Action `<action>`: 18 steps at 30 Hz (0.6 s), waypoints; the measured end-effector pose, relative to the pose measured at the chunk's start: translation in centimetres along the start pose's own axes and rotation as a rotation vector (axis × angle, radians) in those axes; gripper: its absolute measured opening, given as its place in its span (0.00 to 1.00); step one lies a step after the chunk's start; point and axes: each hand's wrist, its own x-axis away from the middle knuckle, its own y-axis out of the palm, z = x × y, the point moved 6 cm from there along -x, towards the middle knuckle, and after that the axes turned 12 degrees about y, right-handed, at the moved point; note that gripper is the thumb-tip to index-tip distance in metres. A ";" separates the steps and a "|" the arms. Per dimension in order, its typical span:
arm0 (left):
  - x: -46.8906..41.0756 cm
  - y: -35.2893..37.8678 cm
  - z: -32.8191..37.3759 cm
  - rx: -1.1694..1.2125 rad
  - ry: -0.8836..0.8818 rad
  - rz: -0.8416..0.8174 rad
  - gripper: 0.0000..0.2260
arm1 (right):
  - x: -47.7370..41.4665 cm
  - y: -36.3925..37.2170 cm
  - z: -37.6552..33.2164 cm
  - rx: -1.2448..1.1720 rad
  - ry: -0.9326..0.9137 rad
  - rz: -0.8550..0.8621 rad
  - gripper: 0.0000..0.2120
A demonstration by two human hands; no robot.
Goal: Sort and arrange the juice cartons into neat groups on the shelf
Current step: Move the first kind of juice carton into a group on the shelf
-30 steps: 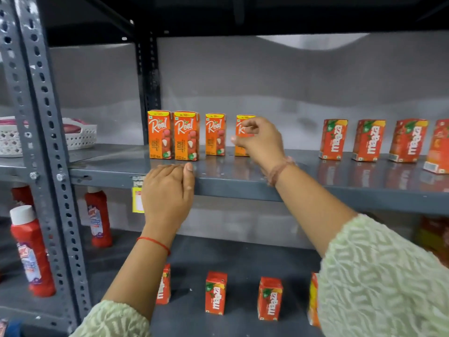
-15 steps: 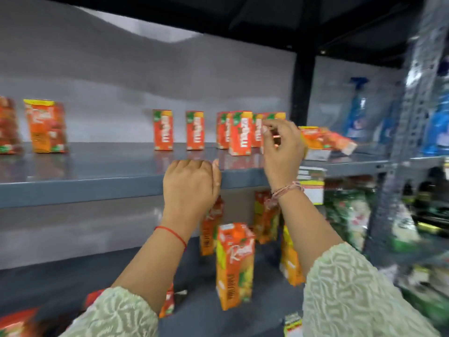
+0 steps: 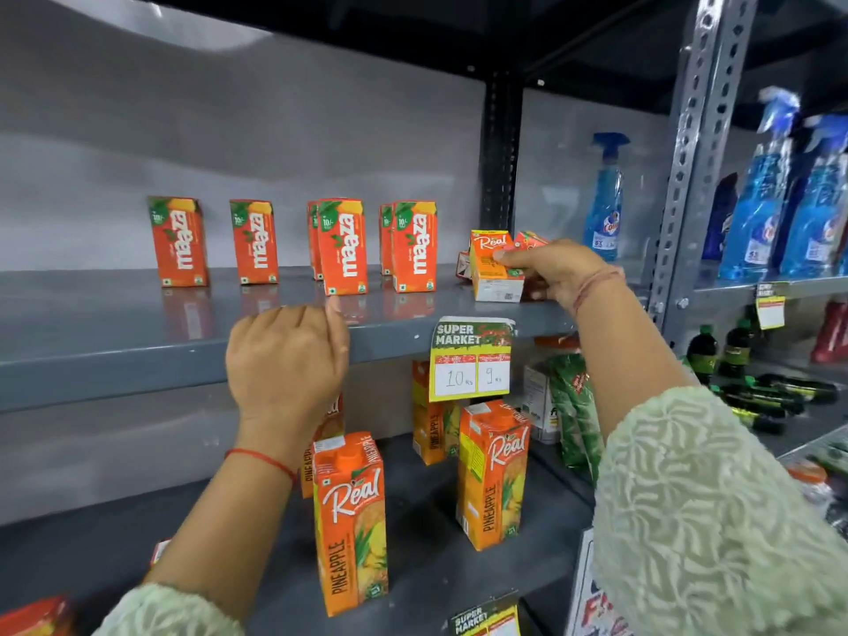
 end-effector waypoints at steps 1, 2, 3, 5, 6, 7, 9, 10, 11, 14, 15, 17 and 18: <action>0.0 0.0 -0.1 0.005 0.001 -0.001 0.21 | 0.0 0.2 -0.1 -0.064 0.008 -0.035 0.09; 0.1 -0.1 0.0 0.006 0.002 -0.004 0.21 | -0.2 0.2 -0.1 -0.122 0.003 -0.046 0.09; 0.1 -0.1 0.0 0.010 0.003 -0.012 0.22 | -0.3 0.1 0.1 -0.139 -0.012 -0.033 0.09; 0.3 -0.1 0.0 0.011 0.011 -0.029 0.21 | 0.1 0.0 0.4 -0.146 -0.089 0.020 0.12; 0.3 -0.2 0.0 0.014 0.021 -0.032 0.21 | 0.7 0.1 0.6 -0.178 -0.126 0.030 0.15; 0.3 -0.3 0.0 0.022 0.033 -0.041 0.20 | 1.3 0.1 0.8 -0.218 -0.165 0.025 0.16; 0.3 -0.3 -0.1 0.040 0.074 -0.073 0.19 | 2.7 0.5 0.8 -0.248 -0.242 0.000 0.12; 0.3 -0.3 -0.3 0.048 0.100 -0.094 0.19 | 3.3 0.7 0.8 -0.246 -0.262 -0.005 0.09; 0.3 -0.4 -0.4 0.063 0.124 -0.112 0.19 | 4.0 0.9 0.7 -0.247 -0.281 0.000 0.09; 0.9 -1.5 -2.6 0.090 0.176 -0.113 0.20 | 6.2 1.9 -0.1 -0.253 -0.332 0.008 0.11; 1.3 -2.1 -3.8 0.074 0.186 -0.091 0.19 | 7.0 2.6 -0.6 -0.260 -0.346 -0.014 0.10; 2.3 -3.2 -6.0 0.044 0.218 -0.076 0.19 | 9.2 4.9 -2.1 -0.302 -0.389 -0.114 0.11; 3.0 -3.7 -7.7 0.025 0.216 -0.107 0.18 | 10.0 6.6 -2.8 -0.317 -0.408 -0.170 0.11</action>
